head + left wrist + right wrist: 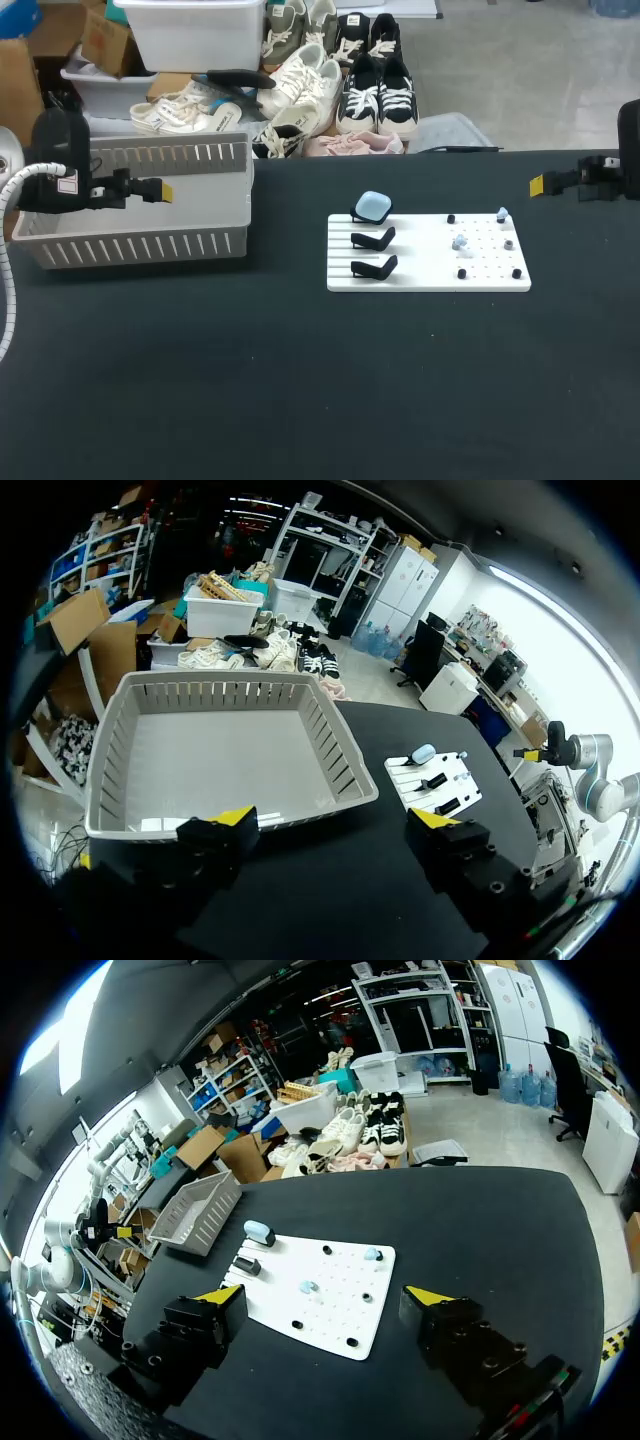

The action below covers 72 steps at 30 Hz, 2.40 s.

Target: Pick up each earbud case from the left stands, insert the matching earbuds, close the lid, and place the case in the box.

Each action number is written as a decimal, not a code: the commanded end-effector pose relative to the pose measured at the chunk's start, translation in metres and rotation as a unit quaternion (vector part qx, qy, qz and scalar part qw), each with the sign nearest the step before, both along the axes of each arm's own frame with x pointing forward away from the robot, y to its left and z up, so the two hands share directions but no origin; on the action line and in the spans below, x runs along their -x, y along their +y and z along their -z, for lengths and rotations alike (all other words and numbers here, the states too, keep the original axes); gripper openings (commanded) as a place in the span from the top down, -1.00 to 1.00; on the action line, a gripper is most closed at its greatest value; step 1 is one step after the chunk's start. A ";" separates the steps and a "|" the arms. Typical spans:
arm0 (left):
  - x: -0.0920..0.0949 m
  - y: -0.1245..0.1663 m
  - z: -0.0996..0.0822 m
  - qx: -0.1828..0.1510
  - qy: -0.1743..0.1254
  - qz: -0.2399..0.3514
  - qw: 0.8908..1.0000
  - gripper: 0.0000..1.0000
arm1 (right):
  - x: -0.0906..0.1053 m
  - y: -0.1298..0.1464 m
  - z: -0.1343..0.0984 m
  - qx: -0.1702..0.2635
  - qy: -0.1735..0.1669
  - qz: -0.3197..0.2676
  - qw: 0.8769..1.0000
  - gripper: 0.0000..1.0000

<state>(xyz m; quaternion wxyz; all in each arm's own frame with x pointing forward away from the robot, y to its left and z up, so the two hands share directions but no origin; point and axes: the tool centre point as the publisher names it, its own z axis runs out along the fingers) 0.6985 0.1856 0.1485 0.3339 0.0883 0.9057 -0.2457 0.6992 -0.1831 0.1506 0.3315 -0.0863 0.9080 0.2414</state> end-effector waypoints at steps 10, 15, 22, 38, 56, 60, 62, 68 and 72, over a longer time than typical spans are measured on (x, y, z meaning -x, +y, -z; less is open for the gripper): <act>-0.001 -0.001 -0.001 -0.003 0.003 0.000 1.000 -1.00 | -0.001 -0.002 0.001 -0.002 0.000 -0.003 1.000 -1.00; -0.001 -0.001 -0.001 -0.003 0.003 0.000 1.000 -1.00 | -0.001 -0.002 0.001 -0.002 0.000 -0.003 1.000 -1.00; -0.001 -0.001 -0.001 -0.003 0.003 0.000 1.000 -1.00 | -0.001 -0.002 0.001 -0.002 0.000 -0.003 1.000 -1.00; -0.024 -0.033 -0.028 -0.091 -0.158 0.197 0.963 -1.00 | -0.001 -0.002 0.001 -0.002 0.000 -0.003 1.000 -1.00; -0.076 -0.142 -0.057 -0.132 -0.284 0.477 0.821 -1.00 | -0.001 -0.002 0.001 -0.002 0.000 -0.003 1.000 -1.00; -0.081 -0.150 -0.051 -0.143 -0.270 0.464 0.831 -1.00 | -0.001 -0.002 0.001 -0.002 0.000 -0.003 1.000 -1.00; -0.081 -0.150 -0.051 -0.143 -0.270 0.464 0.831 -1.00 | -0.001 -0.002 0.001 -0.002 0.000 -0.003 1.000 -1.00; -0.081 -0.150 -0.051 -0.143 -0.270 0.464 0.831 -1.00 | -0.001 -0.002 0.001 -0.002 0.000 -0.003 1.000 -1.00; -0.081 -0.150 -0.051 -0.143 -0.270 0.464 0.831 -1.00 | -0.001 -0.002 0.001 -0.002 0.000 -0.003 1.000 -1.00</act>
